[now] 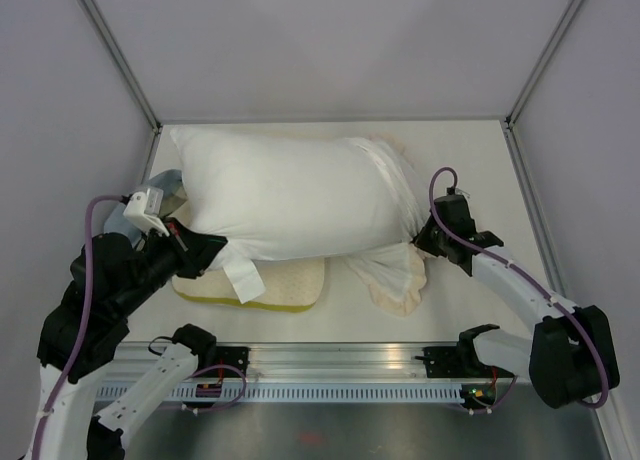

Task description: Remove the pillowcase from the pillow

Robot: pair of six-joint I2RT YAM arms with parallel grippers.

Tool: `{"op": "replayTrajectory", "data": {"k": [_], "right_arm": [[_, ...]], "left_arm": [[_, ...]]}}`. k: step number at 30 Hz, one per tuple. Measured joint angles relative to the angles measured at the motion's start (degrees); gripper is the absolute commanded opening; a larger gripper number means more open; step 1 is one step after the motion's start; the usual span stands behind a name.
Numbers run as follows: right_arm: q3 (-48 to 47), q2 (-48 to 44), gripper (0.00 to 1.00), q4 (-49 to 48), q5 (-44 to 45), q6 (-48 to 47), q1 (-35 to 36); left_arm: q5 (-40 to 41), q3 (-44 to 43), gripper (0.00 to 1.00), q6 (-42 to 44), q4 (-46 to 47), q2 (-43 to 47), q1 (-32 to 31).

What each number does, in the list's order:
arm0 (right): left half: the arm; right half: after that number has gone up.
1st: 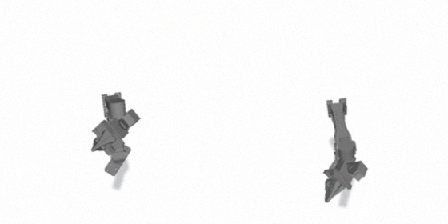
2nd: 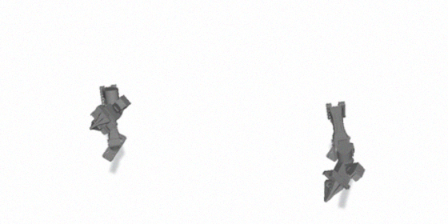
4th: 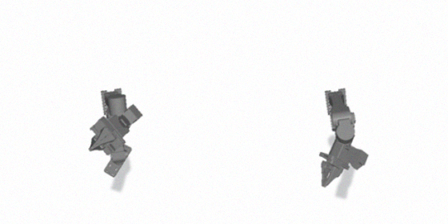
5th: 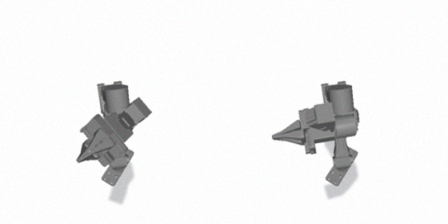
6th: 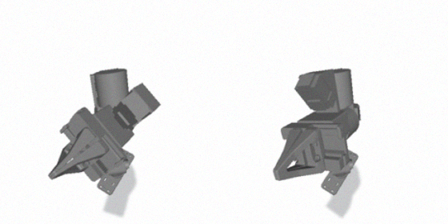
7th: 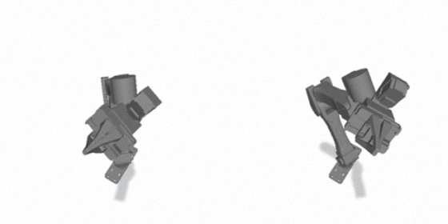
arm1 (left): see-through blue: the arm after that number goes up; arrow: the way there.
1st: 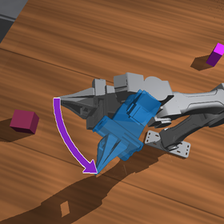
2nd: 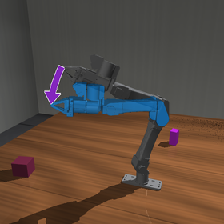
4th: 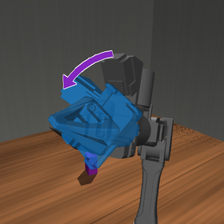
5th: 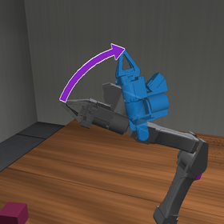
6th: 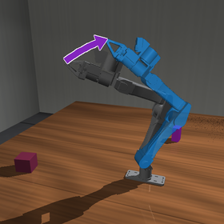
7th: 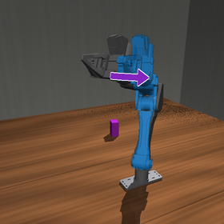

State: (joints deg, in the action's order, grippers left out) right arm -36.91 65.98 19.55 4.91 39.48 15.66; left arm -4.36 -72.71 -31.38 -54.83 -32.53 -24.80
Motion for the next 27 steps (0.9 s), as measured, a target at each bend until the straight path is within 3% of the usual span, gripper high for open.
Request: {"op": "replayTrajectory", "data": {"k": [9, 27], "right_arm": [[-0.22, 2.75, 0.0, -0.74, -0.2, 0.96, -0.98], [-1.55, 1.86, 0.0, 0.96, 0.09, 0.57, -5.31]], "left_arm": [[2.78, -0.55, 0.02, 1.07, -6.16, 2.19, -0.04], [2.36, 0.44, 0.02, 1.07, -7.39, 5.33, -0.07]]}}
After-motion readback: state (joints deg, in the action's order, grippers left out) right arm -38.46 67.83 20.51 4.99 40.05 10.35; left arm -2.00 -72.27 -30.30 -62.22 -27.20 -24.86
